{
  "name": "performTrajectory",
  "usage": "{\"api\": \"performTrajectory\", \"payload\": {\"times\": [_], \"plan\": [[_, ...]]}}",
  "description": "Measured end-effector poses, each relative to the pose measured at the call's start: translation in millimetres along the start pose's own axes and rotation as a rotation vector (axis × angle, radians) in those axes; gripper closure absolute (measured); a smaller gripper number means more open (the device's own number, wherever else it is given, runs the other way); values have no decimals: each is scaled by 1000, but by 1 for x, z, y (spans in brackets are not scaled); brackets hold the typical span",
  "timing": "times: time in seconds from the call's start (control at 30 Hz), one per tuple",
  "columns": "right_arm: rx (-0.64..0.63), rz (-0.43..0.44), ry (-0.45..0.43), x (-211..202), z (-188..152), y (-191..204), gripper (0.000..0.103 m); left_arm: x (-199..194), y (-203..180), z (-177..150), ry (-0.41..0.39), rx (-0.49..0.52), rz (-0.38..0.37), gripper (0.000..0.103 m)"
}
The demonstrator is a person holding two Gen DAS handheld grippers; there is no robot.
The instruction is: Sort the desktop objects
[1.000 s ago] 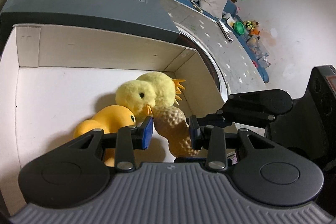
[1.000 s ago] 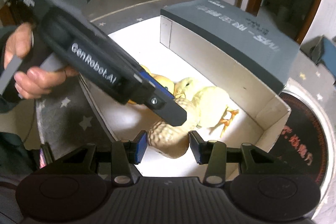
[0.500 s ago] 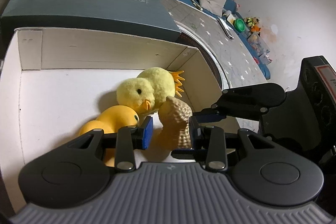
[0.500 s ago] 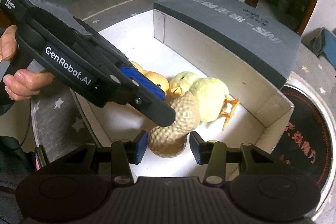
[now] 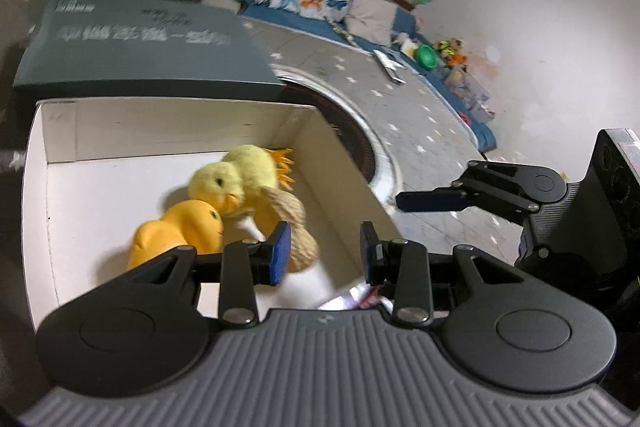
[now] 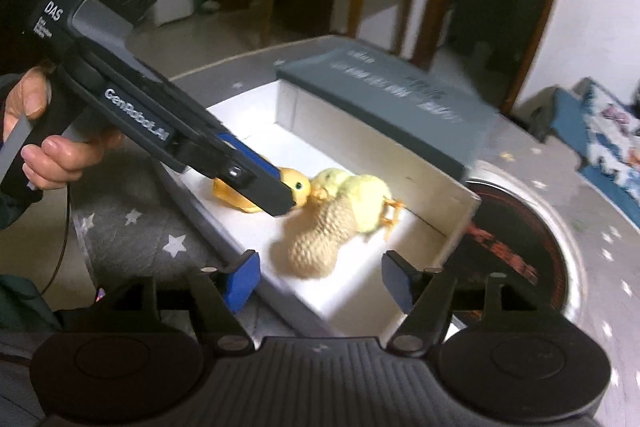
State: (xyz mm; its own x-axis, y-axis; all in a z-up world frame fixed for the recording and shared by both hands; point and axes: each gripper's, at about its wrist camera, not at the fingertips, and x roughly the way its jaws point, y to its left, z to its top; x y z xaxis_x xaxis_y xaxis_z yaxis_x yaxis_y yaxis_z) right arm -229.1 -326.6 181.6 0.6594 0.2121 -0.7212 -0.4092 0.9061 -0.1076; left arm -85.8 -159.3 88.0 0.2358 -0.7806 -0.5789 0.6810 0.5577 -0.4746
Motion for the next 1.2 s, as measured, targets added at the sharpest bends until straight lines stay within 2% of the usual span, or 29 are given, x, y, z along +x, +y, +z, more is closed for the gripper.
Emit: {"api": "performTrajectory", "payload": {"times": [0.07,0.33,0.57,0.8,0.93,1.1,1.2], "plan": [[26,-43,-7,-12,-15,7,24,-4,-10,-7,0,27,-14,65],[180,-99,54,-13,-74,23,24,-6,-47,-39,49,128,-86,65],[211,-150,45,0,-90,26,25,23,-58,-54,115,153,-90,65],[239,-158,37,8,-100,25,31,53,-55,-56,156,135,-73,65],[246,-149,42,13,-102,24,40,65,-52,-58,170,117,-60,65],[266,-135,32,14,-104,24,45,76,-50,-60,185,104,-54,65],[275,-131,27,14,-105,23,52,81,-47,-61,195,92,-51,65]]}}
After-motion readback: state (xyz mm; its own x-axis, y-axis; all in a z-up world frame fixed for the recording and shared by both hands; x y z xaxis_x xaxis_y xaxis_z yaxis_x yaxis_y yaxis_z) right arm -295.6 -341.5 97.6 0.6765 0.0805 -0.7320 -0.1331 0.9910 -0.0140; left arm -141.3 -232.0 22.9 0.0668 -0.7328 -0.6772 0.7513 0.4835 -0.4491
